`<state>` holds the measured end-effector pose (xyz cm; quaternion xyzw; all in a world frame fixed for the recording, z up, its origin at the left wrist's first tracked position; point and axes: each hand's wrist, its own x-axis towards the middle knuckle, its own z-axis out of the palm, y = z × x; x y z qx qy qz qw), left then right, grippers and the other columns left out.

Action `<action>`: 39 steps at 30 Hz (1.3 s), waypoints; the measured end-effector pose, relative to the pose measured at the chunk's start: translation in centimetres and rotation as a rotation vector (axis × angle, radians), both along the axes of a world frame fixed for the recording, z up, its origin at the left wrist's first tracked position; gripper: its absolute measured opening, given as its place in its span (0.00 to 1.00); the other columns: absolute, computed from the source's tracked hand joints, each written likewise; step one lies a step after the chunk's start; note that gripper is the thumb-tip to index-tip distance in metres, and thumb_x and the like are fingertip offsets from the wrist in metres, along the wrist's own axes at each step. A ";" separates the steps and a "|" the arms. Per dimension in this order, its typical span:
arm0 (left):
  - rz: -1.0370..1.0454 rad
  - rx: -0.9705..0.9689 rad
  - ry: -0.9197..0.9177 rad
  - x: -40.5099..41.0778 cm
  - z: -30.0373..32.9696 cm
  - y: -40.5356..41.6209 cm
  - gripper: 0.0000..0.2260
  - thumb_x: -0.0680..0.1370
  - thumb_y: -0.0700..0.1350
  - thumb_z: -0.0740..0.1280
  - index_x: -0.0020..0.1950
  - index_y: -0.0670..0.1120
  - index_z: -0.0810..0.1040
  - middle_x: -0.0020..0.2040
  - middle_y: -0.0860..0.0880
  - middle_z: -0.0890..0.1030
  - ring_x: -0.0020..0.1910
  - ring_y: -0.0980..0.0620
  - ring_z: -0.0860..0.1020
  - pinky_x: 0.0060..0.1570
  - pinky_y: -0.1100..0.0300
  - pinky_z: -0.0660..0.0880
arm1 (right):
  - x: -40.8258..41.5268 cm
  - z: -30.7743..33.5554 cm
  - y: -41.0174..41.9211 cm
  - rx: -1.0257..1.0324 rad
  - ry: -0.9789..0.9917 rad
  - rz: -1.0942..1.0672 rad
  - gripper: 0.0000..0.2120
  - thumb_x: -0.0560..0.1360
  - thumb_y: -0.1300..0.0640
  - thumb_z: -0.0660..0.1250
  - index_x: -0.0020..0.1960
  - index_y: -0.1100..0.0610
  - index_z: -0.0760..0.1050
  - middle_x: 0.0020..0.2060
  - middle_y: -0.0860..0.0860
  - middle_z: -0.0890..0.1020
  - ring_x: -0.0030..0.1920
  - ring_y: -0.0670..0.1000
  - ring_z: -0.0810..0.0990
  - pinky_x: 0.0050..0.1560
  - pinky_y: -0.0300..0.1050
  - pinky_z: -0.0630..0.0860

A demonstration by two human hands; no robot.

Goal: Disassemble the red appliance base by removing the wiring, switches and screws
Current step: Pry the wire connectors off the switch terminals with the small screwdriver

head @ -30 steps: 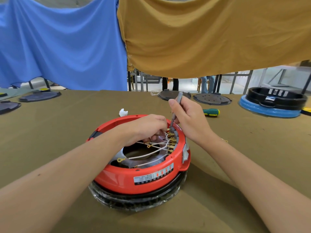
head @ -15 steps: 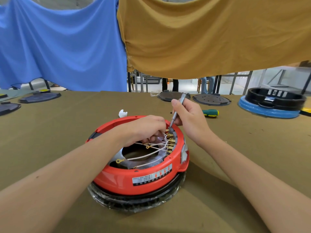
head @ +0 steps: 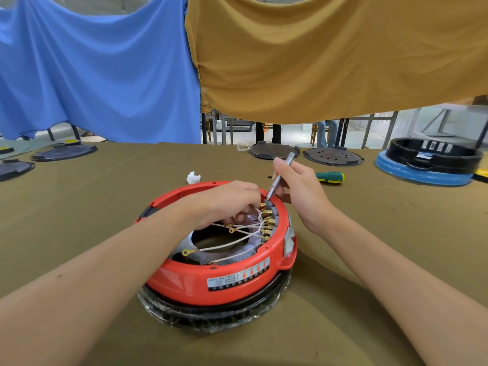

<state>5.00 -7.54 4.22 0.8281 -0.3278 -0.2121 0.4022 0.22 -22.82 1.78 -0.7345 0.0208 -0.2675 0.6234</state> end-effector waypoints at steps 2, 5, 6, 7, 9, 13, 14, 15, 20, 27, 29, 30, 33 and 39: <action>0.000 -0.003 -0.001 -0.1 0.0 0.0 0.09 0.77 0.40 0.59 0.37 0.49 0.70 0.30 0.52 0.67 0.28 0.54 0.67 0.27 0.62 0.60 | -0.1 0.0 0.1 -0.018 -0.012 -0.006 0.17 0.83 0.49 0.60 0.39 0.58 0.71 0.26 0.50 0.72 0.30 0.48 0.73 0.38 0.45 0.74; 0.003 -0.002 -0.007 -0.1 0.1 0.1 0.09 0.77 0.40 0.59 0.37 0.48 0.71 0.29 0.53 0.68 0.28 0.54 0.67 0.27 0.62 0.61 | -0.3 0.1 0.4 -0.130 -0.128 -0.045 0.18 0.83 0.51 0.60 0.40 0.61 0.71 0.31 0.55 0.73 0.32 0.53 0.72 0.35 0.50 0.72; 0.003 0.000 -0.008 -0.2 0.1 0.1 0.09 0.77 0.40 0.59 0.38 0.48 0.71 0.29 0.52 0.68 0.28 0.54 0.67 0.27 0.62 0.61 | -0.4 0.1 0.5 -0.177 -0.163 -0.057 0.18 0.83 0.51 0.60 0.40 0.63 0.70 0.31 0.55 0.73 0.33 0.53 0.72 0.35 0.52 0.72; 0.004 0.002 -0.009 -0.2 0.1 0.1 0.09 0.77 0.40 0.59 0.38 0.48 0.71 0.30 0.52 0.67 0.28 0.54 0.67 0.27 0.62 0.61 | -0.4 0.0 0.6 -0.224 -0.187 -0.071 0.19 0.83 0.51 0.60 0.41 0.64 0.70 0.32 0.55 0.73 0.33 0.52 0.72 0.36 0.55 0.73; 0.006 0.003 -0.013 -0.2 0.1 0.1 0.08 0.77 0.40 0.59 0.38 0.48 0.70 0.30 0.51 0.67 0.28 0.54 0.67 0.27 0.62 0.61 | -0.5 -0.1 0.7 -0.291 -0.229 -0.094 0.19 0.83 0.50 0.60 0.42 0.64 0.72 0.32 0.57 0.74 0.34 0.52 0.73 0.38 0.58 0.74; 0.008 0.002 -0.010 -0.2 0.1 0.0 0.08 0.78 0.40 0.59 0.39 0.47 0.70 0.30 0.51 0.66 0.28 0.54 0.67 0.28 0.61 0.61 | -0.7 -0.2 0.7 -0.349 -0.278 -0.109 0.19 0.83 0.50 0.60 0.42 0.65 0.72 0.34 0.61 0.76 0.36 0.60 0.76 0.39 0.61 0.75; 0.008 0.004 -0.009 -0.2 0.1 0.0 0.08 0.78 0.40 0.59 0.39 0.47 0.70 0.31 0.51 0.66 0.28 0.54 0.67 0.28 0.61 0.61 | -0.7 -0.2 0.7 -0.364 -0.272 -0.106 0.19 0.83 0.50 0.60 0.42 0.65 0.72 0.34 0.62 0.76 0.37 0.61 0.75 0.39 0.62 0.74; 0.007 0.006 -0.008 -0.2 0.1 0.0 0.08 0.78 0.40 0.58 0.39 0.47 0.70 0.30 0.51 0.66 0.28 0.54 0.67 0.28 0.61 0.61 | -0.7 -0.2 0.7 -0.374 -0.266 -0.105 0.20 0.83 0.50 0.60 0.42 0.65 0.72 0.34 0.62 0.76 0.37 0.62 0.75 0.39 0.62 0.74; 0.007 0.007 -0.008 -0.3 0.2 0.1 0.08 0.78 0.40 0.59 0.40 0.47 0.70 0.30 0.51 0.67 0.28 0.54 0.68 0.29 0.61 0.62 | -0.8 -0.1 0.7 -0.360 -0.287 -0.126 0.20 0.83 0.51 0.60 0.42 0.66 0.71 0.34 0.63 0.75 0.37 0.63 0.74 0.38 0.62 0.74; 0.010 0.008 -0.004 -0.5 0.3 0.1 0.08 0.78 0.39 0.58 0.39 0.47 0.69 0.30 0.51 0.66 0.28 0.54 0.68 0.29 0.61 0.61 | -0.5 -0.2 0.5 -0.339 -0.182 -0.044 0.19 0.83 0.52 0.60 0.42 0.66 0.73 0.32 0.58 0.77 0.33 0.55 0.77 0.37 0.52 0.74; 0.012 0.008 -0.005 -0.5 0.3 0.1 0.08 0.78 0.39 0.58 0.39 0.47 0.69 0.31 0.51 0.66 0.29 0.54 0.68 0.29 0.61 0.61 | -0.5 -0.4 0.6 -0.293 -0.179 -0.051 0.19 0.83 0.52 0.60 0.42 0.65 0.74 0.31 0.55 0.77 0.32 0.50 0.76 0.37 0.50 0.73; 0.012 0.008 -0.005 -0.5 0.3 0.1 0.08 0.78 0.39 0.58 0.39 0.47 0.69 0.31 0.50 0.66 0.29 0.54 0.68 0.29 0.61 0.61 | -0.5 -0.4 0.7 -0.273 -0.197 -0.071 0.19 0.83 0.52 0.60 0.42 0.65 0.73 0.32 0.58 0.76 0.32 0.52 0.75 0.37 0.52 0.74; 0.013 0.006 -0.002 -0.5 0.3 0.1 0.08 0.78 0.40 0.58 0.39 0.47 0.70 0.30 0.51 0.66 0.28 0.54 0.68 0.29 0.61 0.61 | -0.6 -0.4 0.9 -0.246 -0.254 -0.123 0.18 0.83 0.52 0.60 0.40 0.63 0.71 0.34 0.62 0.75 0.35 0.61 0.74 0.38 0.59 0.75; 0.019 0.008 -0.006 -0.5 0.3 0.0 0.08 0.78 0.40 0.59 0.39 0.47 0.69 0.30 0.51 0.67 0.27 0.54 0.68 0.28 0.61 0.61 | -0.6 -0.3 0.8 -0.284 -0.264 -0.124 0.19 0.83 0.52 0.60 0.41 0.65 0.71 0.33 0.61 0.75 0.37 0.63 0.74 0.39 0.61 0.74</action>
